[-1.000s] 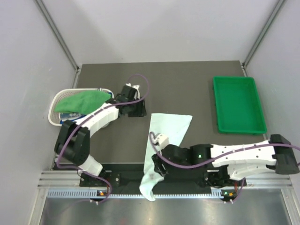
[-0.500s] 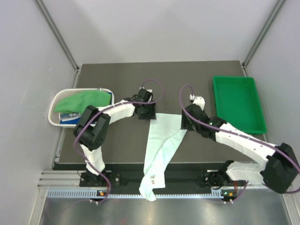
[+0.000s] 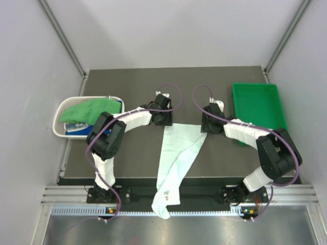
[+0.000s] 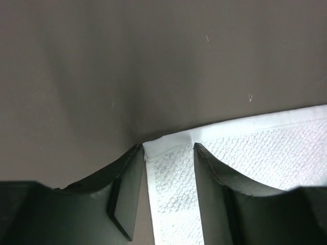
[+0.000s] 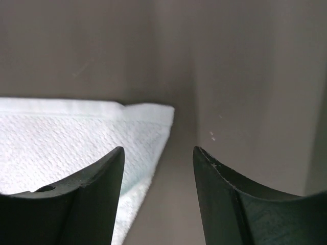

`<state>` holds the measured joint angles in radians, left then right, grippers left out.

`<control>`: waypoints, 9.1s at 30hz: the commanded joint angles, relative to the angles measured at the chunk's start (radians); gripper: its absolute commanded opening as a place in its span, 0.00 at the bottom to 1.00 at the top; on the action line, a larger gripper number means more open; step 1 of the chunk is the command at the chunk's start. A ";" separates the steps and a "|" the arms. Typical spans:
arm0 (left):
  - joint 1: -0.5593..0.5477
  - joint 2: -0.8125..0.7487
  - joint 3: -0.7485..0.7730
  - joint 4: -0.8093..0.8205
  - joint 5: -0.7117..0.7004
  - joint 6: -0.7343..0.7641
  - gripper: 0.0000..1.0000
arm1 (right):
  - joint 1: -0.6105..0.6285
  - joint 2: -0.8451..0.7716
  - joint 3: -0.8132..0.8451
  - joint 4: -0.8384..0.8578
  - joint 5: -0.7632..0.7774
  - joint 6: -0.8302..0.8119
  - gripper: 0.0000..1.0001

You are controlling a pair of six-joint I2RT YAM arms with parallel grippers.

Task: Fold and stack the towels
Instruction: Flatten out the crumpled towel, then fold the towel

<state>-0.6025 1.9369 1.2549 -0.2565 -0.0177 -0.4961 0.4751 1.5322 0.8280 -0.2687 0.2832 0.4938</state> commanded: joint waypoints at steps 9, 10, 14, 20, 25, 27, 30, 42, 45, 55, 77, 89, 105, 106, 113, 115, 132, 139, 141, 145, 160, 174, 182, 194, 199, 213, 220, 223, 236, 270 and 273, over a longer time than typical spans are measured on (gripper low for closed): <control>-0.014 0.086 -0.041 -0.036 -0.079 0.001 0.24 | -0.010 0.121 0.057 0.114 -0.049 -0.012 0.56; -0.014 0.085 -0.043 -0.036 -0.077 0.001 0.20 | -0.012 0.128 0.057 0.118 -0.049 -0.012 0.56; -0.017 0.082 -0.049 -0.038 -0.082 0.004 0.01 | -0.013 0.161 0.062 0.129 -0.049 -0.014 0.55; -0.017 0.056 -0.049 -0.036 -0.082 0.011 0.00 | -0.015 0.183 0.059 0.148 -0.081 -0.011 0.38; -0.016 0.022 -0.031 -0.059 -0.103 0.022 0.00 | -0.013 0.177 0.069 0.143 -0.079 -0.024 0.15; -0.014 0.004 -0.015 -0.075 -0.117 0.028 0.00 | -0.013 0.171 0.080 0.131 -0.076 -0.032 0.08; -0.016 -0.030 -0.006 -0.081 -0.123 0.036 0.00 | -0.013 0.148 0.086 0.128 -0.079 -0.035 0.06; -0.016 -0.082 -0.035 -0.089 -0.071 0.042 0.51 | -0.013 0.147 0.083 0.129 -0.098 -0.040 0.05; -0.014 -0.082 -0.054 -0.075 -0.041 0.033 0.51 | -0.012 0.152 0.083 0.131 -0.098 -0.040 0.05; 0.000 -0.180 -0.143 0.014 -0.094 -0.071 0.59 | -0.015 0.154 0.083 0.134 -0.107 -0.037 0.05; -0.025 -0.049 -0.098 0.057 -0.031 -0.082 0.67 | -0.013 0.163 0.088 0.140 -0.115 -0.041 0.04; -0.054 0.000 -0.097 0.008 -0.108 -0.065 0.32 | -0.013 0.161 0.089 0.138 -0.116 -0.044 0.04; -0.054 -0.220 -0.014 -0.085 -0.268 0.057 0.00 | -0.013 -0.001 0.106 0.178 -0.197 -0.113 0.00; -0.054 -0.242 -0.011 -0.095 -0.274 0.063 0.00 | -0.013 -0.042 0.114 0.175 -0.202 -0.119 0.00; -0.054 -0.493 -0.011 -0.110 -0.246 0.112 0.00 | -0.009 -0.248 0.157 0.148 -0.252 -0.150 0.00; -0.057 -0.548 -0.006 -0.116 -0.235 0.128 0.00 | -0.003 -0.323 0.172 0.143 -0.262 -0.158 0.00; -0.112 -0.940 0.198 -0.265 0.051 0.257 0.00 | 0.134 -0.728 0.373 0.068 -0.358 -0.248 0.00; -0.114 -1.010 0.255 -0.276 0.179 0.220 0.00 | 0.135 -0.822 0.428 0.006 -0.429 -0.238 0.00; -0.114 -1.023 0.259 -0.274 0.206 0.217 0.00 | 0.137 -0.852 0.424 0.019 -0.470 -0.239 0.00; -0.114 -1.041 0.270 -0.271 0.228 0.209 0.00 | 0.138 -0.880 0.425 0.017 -0.490 -0.235 0.00; -0.114 -1.006 0.368 -0.268 0.259 0.128 0.00 | 0.137 -0.828 0.525 -0.078 -0.467 -0.233 0.00; -0.114 -0.957 0.367 -0.283 0.205 0.133 0.00 | 0.137 -0.779 0.566 -0.127 -0.446 -0.247 0.00; -0.099 -0.799 0.363 -0.244 0.069 0.186 0.00 | 0.106 -0.563 0.522 -0.064 -0.364 -0.337 0.00; 0.294 -0.224 0.455 0.082 0.205 0.176 0.00 | -0.200 0.177 0.787 0.255 -0.608 -0.308 0.00; 0.333 0.002 0.544 0.125 0.216 0.171 0.00 | -0.234 0.394 0.918 0.290 -0.621 -0.281 0.00; 0.328 0.007 0.236 0.238 0.308 0.084 0.00 | -0.240 0.356 0.590 0.417 -0.608 -0.209 0.00; 0.282 -0.119 -0.035 0.313 0.286 0.053 0.00 | -0.234 0.224 0.326 0.502 -0.610 -0.185 0.01; 0.267 -0.147 -0.093 0.345 0.279 0.036 0.00 | -0.227 0.177 0.248 0.529 -0.612 -0.181 0.08; 0.224 -0.332 -0.354 0.353 0.240 0.057 0.02 | -0.170 -0.113 -0.088 0.591 -0.535 -0.146 0.45; 0.205 -0.378 -0.362 0.306 0.197 0.008 0.34 | 0.000 0.243 0.278 0.238 -0.187 -0.060 0.38; 0.205 -0.377 -0.353 0.296 0.196 0.001 0.34 | 0.000 0.241 0.255 0.304 -0.208 -0.073 0.27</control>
<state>-0.3946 1.5776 0.8608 0.0322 0.1848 -0.4828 0.4641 1.7729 1.0676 -0.0738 0.0937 0.4408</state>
